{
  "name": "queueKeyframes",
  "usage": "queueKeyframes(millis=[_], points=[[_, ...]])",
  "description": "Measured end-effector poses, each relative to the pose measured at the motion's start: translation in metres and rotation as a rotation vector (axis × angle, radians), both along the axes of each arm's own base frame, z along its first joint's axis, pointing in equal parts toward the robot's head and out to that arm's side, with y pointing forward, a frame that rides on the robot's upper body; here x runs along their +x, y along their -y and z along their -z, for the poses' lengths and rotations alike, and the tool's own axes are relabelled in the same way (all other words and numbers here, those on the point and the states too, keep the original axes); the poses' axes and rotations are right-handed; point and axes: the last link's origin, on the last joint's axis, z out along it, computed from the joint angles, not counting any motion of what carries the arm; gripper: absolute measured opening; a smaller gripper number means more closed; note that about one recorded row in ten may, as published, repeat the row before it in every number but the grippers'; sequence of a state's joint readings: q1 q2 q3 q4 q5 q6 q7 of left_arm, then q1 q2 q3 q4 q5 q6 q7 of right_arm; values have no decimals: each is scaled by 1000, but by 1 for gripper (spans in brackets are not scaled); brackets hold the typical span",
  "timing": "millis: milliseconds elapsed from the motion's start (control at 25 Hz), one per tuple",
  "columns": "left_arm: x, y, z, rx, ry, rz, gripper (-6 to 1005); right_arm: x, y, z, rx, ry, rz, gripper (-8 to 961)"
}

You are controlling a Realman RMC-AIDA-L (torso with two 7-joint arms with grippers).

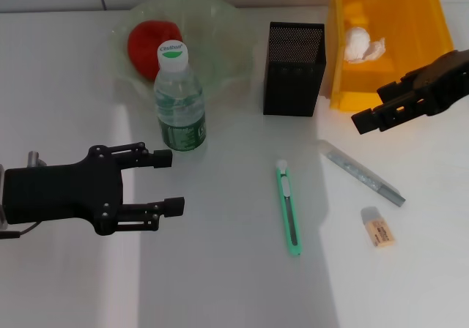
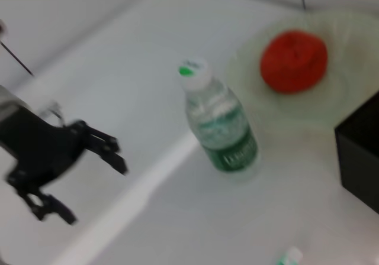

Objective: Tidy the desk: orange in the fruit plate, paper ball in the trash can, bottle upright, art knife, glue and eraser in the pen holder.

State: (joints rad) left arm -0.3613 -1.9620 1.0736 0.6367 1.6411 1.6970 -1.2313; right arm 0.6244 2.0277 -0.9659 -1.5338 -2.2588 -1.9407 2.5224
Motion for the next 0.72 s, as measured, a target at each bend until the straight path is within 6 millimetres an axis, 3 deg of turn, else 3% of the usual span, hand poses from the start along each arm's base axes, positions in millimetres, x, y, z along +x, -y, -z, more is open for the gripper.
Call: queueKeyframes(millis=[240, 480, 720], points=[[0, 0, 10, -20, -28, -9, 783, -34, -16, 40, -52, 286, 20, 838], [0, -1, 15, -21, -38, -21, 783, -40, -22, 86, -68, 441, 5, 838], [0, -3, 20, -13, -49, -32, 783, -37, -32, 112, -52, 447, 23, 838]])
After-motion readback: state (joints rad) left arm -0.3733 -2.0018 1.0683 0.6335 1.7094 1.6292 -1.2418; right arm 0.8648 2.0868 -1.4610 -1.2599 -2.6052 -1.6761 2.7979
